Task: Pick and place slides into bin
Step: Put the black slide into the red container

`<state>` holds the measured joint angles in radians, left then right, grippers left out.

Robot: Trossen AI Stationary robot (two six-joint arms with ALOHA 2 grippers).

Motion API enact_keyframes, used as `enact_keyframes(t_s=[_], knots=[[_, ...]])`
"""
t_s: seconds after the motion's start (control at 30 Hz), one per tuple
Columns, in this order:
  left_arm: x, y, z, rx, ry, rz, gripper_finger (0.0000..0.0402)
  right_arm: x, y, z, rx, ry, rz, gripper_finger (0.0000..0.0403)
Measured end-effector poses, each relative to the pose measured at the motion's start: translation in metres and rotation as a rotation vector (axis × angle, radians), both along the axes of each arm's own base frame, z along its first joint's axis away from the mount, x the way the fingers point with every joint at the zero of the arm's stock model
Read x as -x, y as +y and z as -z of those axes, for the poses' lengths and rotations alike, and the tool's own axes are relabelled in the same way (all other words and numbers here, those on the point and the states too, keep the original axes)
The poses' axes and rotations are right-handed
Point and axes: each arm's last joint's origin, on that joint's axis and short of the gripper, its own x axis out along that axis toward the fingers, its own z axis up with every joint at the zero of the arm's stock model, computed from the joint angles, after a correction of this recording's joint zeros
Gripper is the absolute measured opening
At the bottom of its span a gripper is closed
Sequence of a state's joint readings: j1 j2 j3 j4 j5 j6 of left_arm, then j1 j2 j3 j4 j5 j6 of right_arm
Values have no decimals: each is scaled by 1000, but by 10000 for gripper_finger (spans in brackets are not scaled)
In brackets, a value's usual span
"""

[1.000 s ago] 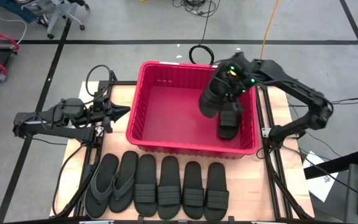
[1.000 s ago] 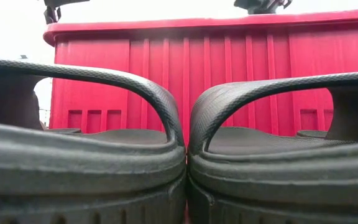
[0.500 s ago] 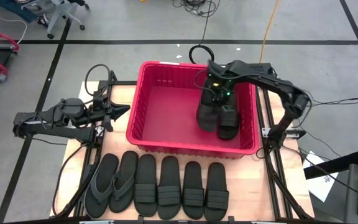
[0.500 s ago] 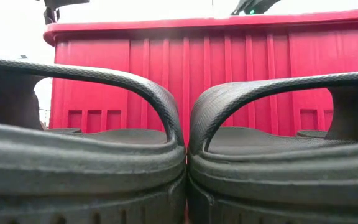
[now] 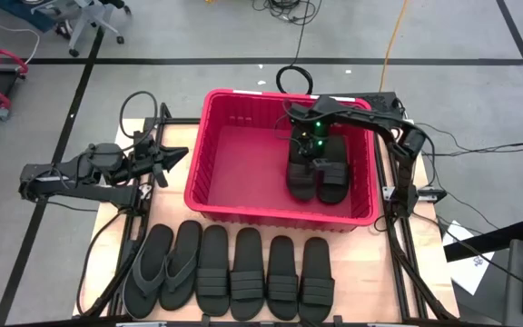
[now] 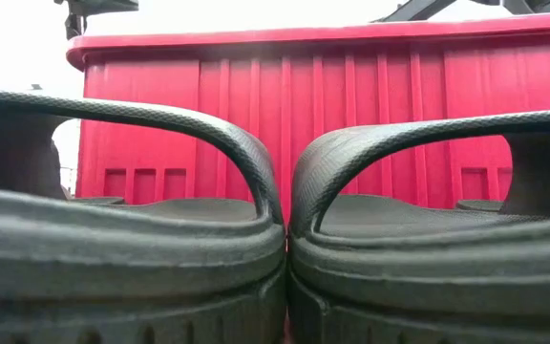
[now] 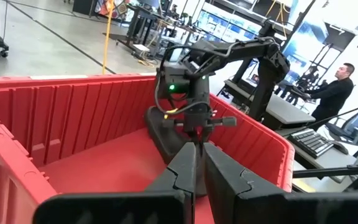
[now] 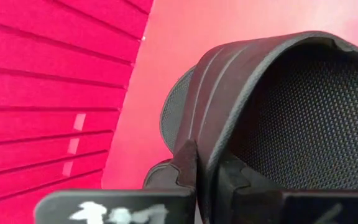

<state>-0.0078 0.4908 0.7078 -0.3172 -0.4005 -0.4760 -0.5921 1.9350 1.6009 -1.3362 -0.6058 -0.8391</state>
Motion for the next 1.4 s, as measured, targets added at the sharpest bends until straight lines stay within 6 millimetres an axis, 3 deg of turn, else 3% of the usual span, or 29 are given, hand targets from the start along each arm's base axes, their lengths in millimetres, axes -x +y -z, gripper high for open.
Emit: enact_keyframes(t_s=[0.3,0.53,1.1,1.4], knots=[[0,0,-1,0,-8,-3,26,3,-17,19,-50,92,114,4],[0,0,-1,4,-10,-4,26,11,-27,19,-76,80,144,4],[0,0,-1,-1,-8,-3,26,24,-14,57,-186,78,166,4],[0,0,-2,4,-26,-3,26,32,-21,64,-173,73,185,4]])
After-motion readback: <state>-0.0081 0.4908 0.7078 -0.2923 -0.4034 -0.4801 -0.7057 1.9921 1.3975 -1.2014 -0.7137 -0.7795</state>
